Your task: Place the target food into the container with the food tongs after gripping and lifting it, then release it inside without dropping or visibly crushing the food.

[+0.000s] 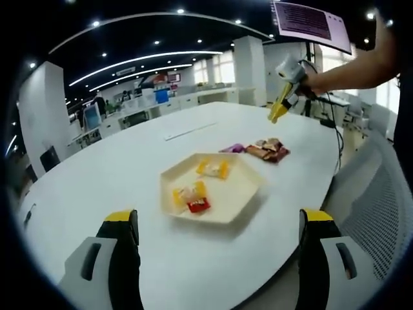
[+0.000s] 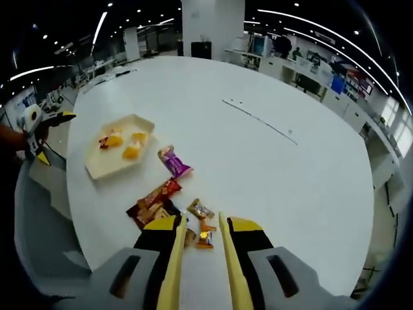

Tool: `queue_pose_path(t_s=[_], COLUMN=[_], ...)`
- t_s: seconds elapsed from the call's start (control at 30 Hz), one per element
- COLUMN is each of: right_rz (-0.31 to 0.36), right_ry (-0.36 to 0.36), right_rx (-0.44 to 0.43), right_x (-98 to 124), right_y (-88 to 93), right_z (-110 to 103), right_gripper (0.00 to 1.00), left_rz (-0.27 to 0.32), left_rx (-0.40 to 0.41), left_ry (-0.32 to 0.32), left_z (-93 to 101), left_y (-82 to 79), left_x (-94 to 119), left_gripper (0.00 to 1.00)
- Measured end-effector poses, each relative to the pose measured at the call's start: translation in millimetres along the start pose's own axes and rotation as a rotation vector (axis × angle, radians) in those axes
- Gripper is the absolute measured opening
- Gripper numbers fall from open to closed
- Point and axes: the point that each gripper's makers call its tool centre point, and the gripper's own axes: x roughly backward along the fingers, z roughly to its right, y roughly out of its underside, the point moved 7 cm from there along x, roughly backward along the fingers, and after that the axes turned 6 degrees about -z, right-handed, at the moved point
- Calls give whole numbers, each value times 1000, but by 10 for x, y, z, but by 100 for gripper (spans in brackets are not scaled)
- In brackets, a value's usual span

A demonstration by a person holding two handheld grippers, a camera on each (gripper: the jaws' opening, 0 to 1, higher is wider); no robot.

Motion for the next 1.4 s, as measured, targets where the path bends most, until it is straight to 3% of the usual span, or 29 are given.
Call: queue_pose_path(t_s=[0.33, 0.97, 1.4], right_rz=[-28, -82, -84], right_ry=[18, 30, 51], right_rx=[-52, -64, -70], right_x=[-201, -543, -527], right_y=[246, 427, 407], right_z=[66, 10, -24], right_gripper=[28, 27, 21], left_rz=[-1, -22, -20], left_rx=[6, 2, -3], left_ry=[-35, 1, 14], left_z=[-42, 22, 36], left_y=[0, 19, 22], left_x=[10, -20, -23], left_gripper=[100, 100, 100])
